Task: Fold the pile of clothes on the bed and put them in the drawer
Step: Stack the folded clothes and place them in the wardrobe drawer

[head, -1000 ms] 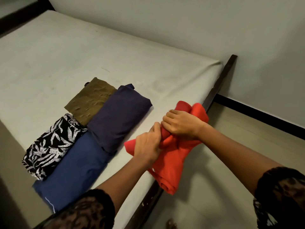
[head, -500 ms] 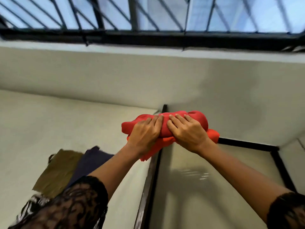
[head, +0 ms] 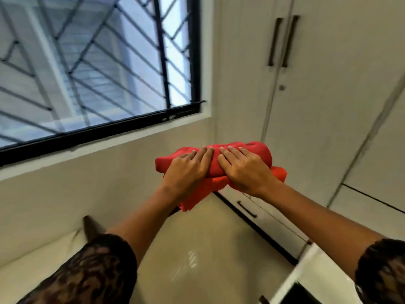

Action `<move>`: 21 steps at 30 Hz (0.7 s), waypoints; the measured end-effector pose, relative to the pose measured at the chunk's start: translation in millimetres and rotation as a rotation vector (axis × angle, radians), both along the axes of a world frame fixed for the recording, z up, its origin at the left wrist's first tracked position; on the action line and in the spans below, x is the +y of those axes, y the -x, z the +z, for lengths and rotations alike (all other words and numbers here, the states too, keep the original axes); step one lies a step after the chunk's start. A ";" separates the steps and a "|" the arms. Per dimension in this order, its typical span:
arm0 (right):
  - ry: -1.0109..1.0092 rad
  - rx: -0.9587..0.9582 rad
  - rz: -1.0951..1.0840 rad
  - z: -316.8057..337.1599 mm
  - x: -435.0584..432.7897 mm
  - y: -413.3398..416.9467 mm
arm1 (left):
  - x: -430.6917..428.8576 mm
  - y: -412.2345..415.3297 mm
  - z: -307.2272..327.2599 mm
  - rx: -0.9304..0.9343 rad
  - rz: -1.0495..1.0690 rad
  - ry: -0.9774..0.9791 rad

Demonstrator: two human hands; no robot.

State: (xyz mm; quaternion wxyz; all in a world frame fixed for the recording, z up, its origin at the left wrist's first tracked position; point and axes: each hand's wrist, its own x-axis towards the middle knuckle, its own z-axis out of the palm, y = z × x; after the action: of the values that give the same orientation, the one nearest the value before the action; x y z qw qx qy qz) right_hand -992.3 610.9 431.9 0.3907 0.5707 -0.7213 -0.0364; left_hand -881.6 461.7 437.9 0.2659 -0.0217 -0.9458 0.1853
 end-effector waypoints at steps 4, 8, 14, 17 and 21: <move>0.009 0.001 -0.238 8.4 128.4 24.6 | 103.7 62.9 4.0 -0.032 -0.205 0.019; 0.030 -0.061 -0.414 -12.0 235.8 41.6 | 200.9 110.1 -10.7 -0.017 -0.382 0.022; 0.033 -0.161 -0.633 -94.1 406.9 57.5 | 363.1 165.8 -90.5 -0.125 -0.616 0.004; -0.003 -0.220 -0.706 -144.6 475.8 57.3 | 432.0 177.7 -135.1 -0.232 -0.660 -0.017; 0.013 -0.239 -0.757 -205.0 547.7 58.4 | 505.9 192.6 -195.5 -0.283 -0.755 -0.031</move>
State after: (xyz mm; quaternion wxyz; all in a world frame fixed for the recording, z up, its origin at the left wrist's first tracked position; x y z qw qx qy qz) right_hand -1050.6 1158.5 226.9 0.2665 0.2622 -0.9214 -0.1063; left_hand -1074.2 967.6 242.4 0.1827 -0.3890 -0.9012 0.0553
